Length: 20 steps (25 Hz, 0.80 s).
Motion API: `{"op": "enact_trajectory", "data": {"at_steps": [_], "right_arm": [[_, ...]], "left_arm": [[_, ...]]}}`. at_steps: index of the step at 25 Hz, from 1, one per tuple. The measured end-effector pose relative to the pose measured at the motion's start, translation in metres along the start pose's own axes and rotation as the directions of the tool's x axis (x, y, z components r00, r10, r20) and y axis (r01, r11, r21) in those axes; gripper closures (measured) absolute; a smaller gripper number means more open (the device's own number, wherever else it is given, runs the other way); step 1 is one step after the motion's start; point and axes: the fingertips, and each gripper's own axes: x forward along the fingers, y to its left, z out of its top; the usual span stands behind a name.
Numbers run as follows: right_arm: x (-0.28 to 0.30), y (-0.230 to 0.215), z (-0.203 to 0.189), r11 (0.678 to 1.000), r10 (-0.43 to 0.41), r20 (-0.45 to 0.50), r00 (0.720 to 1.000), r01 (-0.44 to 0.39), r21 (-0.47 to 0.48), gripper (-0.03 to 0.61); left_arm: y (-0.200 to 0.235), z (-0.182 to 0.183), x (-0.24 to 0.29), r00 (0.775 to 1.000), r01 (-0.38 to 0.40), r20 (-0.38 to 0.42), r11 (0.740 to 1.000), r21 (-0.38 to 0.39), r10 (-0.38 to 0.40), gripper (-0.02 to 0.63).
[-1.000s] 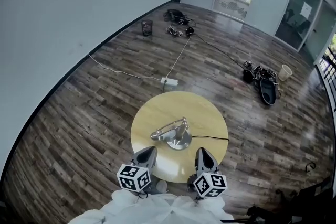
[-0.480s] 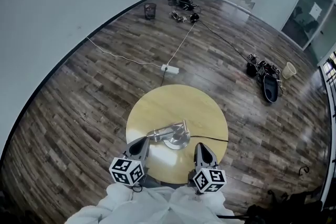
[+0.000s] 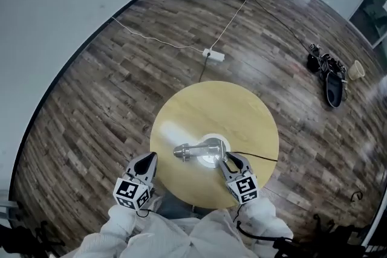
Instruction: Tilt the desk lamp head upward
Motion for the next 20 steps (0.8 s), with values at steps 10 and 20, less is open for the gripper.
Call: {"op": "enact_trajectory", "data": {"at_steps": [10,20], "right_arm": [[0.043,-0.007,0.001,0.939,0.328,-0.02,0.945,-0.328,-0.103,0.367],[0.07,0.006,0.002,0.888,0.428,-0.068,0.901,-0.433,-0.151,0.367]], "left_arm": [[-0.027,-0.081,0.07,0.885,0.424,-0.321,0.868,0.258,-0.338,0.264],[-0.05,-0.074,0.111,0.781,0.602,-0.411,0.744,0.29,-0.471,0.262]]}}
